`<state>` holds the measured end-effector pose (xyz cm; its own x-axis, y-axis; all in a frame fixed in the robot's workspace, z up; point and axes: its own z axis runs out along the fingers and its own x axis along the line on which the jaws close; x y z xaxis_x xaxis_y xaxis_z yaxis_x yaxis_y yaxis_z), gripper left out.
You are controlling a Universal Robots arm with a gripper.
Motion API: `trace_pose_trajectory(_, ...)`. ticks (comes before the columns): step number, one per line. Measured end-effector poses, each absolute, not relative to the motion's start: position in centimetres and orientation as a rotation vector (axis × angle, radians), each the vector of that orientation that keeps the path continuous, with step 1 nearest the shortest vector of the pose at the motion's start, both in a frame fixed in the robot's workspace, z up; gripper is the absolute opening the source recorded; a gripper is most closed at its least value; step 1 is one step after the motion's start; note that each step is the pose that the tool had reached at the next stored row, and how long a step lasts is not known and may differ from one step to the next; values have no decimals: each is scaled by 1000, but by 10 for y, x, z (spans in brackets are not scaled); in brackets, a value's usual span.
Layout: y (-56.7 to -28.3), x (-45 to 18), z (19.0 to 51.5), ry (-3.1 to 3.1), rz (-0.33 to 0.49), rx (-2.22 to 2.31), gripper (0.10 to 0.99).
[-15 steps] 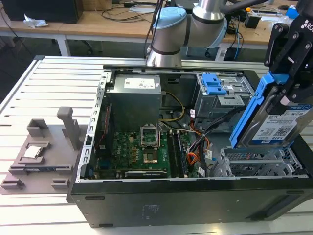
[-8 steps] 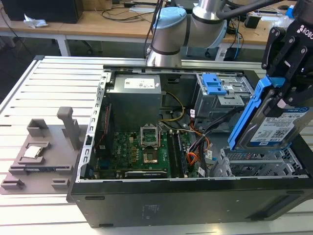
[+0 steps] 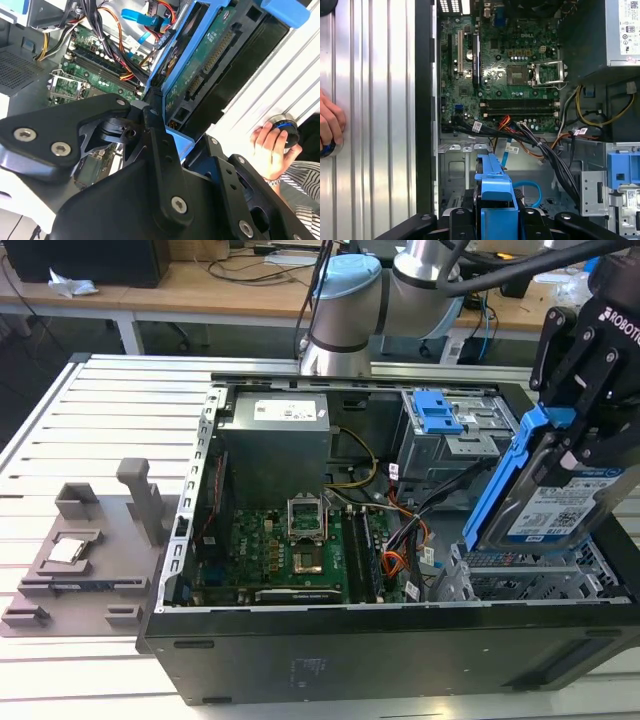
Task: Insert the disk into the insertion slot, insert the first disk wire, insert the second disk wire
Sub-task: 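Insert the disk into the insertion slot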
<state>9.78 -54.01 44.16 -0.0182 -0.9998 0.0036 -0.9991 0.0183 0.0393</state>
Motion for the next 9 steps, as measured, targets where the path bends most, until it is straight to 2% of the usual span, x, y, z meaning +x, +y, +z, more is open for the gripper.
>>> trace_pose_trajectory(9, -536, 97, 436, -2220, -40, 2180, 365)
